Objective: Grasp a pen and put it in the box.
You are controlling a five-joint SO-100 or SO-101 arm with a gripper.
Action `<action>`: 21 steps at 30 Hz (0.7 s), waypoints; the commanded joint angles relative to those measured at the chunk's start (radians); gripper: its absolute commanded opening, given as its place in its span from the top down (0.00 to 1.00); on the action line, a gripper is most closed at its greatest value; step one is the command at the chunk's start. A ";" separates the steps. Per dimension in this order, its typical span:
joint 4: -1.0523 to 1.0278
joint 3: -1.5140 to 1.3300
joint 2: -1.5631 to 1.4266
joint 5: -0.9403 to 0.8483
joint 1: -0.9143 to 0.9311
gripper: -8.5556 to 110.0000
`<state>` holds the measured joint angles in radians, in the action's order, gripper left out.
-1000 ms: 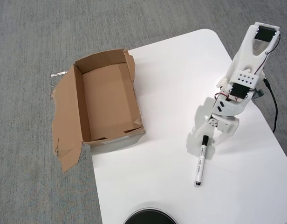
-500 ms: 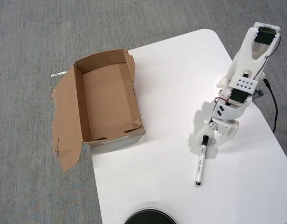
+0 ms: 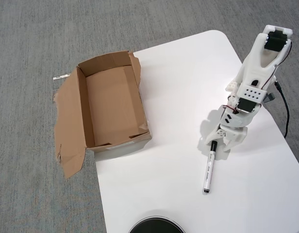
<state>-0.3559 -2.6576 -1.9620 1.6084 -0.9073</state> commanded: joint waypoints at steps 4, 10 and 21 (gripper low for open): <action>0.006 0.022 0.058 0.001 0.005 0.73; 0.006 0.128 0.112 0.001 0.007 0.73; 0.006 0.317 0.314 0.001 -0.002 0.73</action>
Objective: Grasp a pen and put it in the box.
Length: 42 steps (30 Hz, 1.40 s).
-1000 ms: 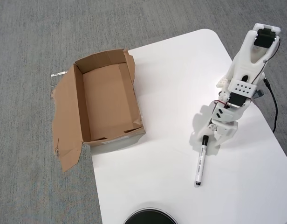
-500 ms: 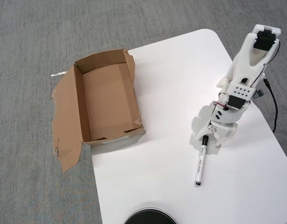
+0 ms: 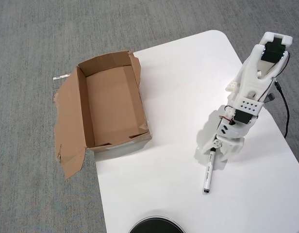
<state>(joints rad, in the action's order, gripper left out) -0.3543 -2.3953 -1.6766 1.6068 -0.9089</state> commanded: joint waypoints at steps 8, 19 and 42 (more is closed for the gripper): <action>0.005 0.041 0.029 0.002 0.005 0.73; 0.003 0.039 0.029 0.002 0.005 0.91; 0.003 0.058 -0.069 -0.015 0.007 0.92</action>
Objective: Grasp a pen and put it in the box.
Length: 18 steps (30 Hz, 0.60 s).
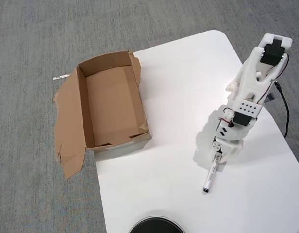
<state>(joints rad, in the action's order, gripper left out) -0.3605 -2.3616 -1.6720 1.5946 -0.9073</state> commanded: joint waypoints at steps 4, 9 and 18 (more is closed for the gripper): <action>0.009 0.024 -0.166 -0.002 0.012 0.92; 0.008 0.099 -0.218 -0.010 0.015 0.92; -0.002 0.469 -0.206 -0.300 0.148 0.92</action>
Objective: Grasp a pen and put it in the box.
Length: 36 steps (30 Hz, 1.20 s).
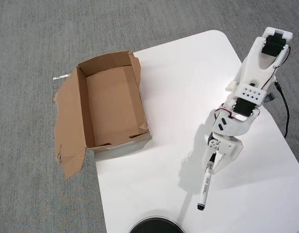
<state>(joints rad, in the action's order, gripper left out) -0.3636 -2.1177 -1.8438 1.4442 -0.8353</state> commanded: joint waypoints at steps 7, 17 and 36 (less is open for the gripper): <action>0.002 0.479 -0.032 -0.266 0.248 0.92; 0.011 0.596 -0.040 -0.266 0.504 0.92; 0.014 0.665 0.072 -0.248 0.907 0.92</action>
<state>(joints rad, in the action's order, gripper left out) -0.3636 -1.5087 -1.7978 1.1911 0.0360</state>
